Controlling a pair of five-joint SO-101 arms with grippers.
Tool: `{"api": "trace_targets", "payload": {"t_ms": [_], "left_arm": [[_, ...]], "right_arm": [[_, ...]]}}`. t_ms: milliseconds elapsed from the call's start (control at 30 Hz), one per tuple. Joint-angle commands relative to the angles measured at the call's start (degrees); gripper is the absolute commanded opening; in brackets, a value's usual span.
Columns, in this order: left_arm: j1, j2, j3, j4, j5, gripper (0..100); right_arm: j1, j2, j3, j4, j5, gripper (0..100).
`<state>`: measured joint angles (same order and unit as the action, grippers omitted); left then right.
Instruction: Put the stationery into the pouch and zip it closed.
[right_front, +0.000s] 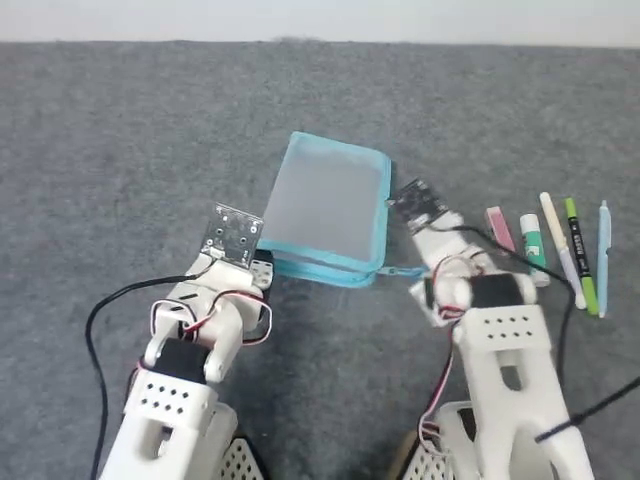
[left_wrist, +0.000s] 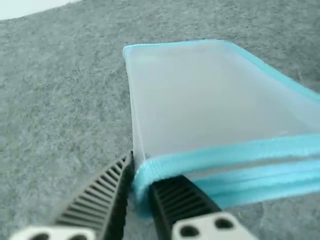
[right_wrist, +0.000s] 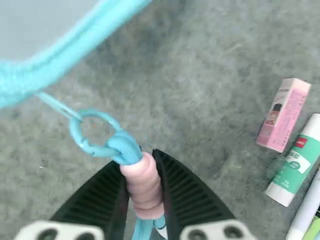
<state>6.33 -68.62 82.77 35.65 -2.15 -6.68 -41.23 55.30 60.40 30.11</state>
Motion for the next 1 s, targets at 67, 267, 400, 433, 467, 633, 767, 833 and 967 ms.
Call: {"api": "trace_targets", "payload": {"t_ms": [67,267,400,433,467,633,767,833,967], "left_arm": [[-0.35,-1.05,-1.19,0.26,0.79,1],[-0.44,-1.05,-1.19,0.26,2.81,1],[-0.44,-1.05,-1.19,0.26,2.81,1],[-0.44,-1.05,-1.19,0.26,2.81,1],[-0.44,-1.05,-1.19,0.26,2.81,1],[-0.44,-1.05,-1.10,0.35,2.81,1],[-0.44,-1.05,-1.01,0.44,2.73,1],[-0.44,-1.05,-1.01,0.44,2.73,1],[-0.44,-1.05,-0.92,0.44,2.73,1]], "right_arm": [[2.15,1.36,-3.60,4.44,3.87,2.4],[9.10,0.92,-4.04,7.08,4.66,30.6],[14.20,0.13,-8.70,17.27,10.11,37.5],[16.57,-0.48,-10.37,18.33,10.73,35.9],[19.56,-0.48,-12.31,18.51,11.16,34.0],[32.92,5.14,-23.03,16.48,15.91,27.2],[39.08,18.95,-32.53,16.13,22.33,26.3],[41.54,27.03,-38.59,16.13,23.74,26.3],[45.14,42.95,-51.60,15.96,26.11,26.3]]}}
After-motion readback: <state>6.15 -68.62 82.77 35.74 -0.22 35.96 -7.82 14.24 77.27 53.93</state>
